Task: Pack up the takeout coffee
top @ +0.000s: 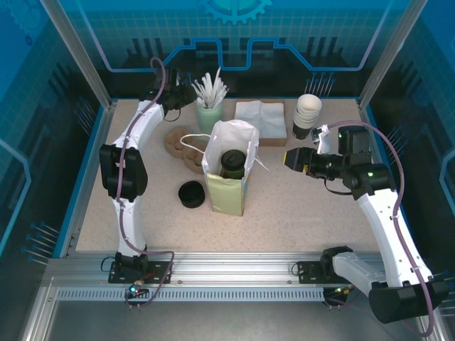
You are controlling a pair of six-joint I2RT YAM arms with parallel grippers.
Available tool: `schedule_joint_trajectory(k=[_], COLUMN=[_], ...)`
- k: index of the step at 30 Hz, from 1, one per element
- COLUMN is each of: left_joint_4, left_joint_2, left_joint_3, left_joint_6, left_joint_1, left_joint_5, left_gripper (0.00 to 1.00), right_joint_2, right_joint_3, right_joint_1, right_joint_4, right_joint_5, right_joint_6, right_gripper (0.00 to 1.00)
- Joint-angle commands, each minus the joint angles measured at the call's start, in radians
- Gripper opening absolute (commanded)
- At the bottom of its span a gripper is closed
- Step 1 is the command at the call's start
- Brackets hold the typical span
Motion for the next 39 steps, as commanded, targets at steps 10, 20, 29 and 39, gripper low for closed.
schedule_joint_trajectory(k=[10, 20, 29, 39], left_joint_4=[-0.012, -0.027, -0.034, -0.077], left_joint_2=[0.007, -0.031, -0.138, -0.255], left_joint_3=[0.041, 0.046, 0.025, 0.034], left_joint_6=[-0.001, 0.005, 0.029, 0.079], left_joint_1=[0.001, 0.001, 0.001, -0.002], left_joint_5=[-0.015, -0.013, -0.012, -0.014], left_gripper=[0.22, 0.10, 0.06, 0.04], right_joint_2=[0.026, 0.030, 0.034, 0.035], right_joint_3=[-0.022, -0.022, -0.006, 0.004], right_joint_1=[-0.007, -0.010, -0.019, -0.028], right_joint_4=[0.029, 0.034, 0.038, 0.053], right_joint_5=[-0.003, -0.006, -0.014, -0.035], right_joint_6=[-0.031, -0.035, -0.045, -0.048], right_gripper=[0.60, 0.60, 0.60, 0.60])
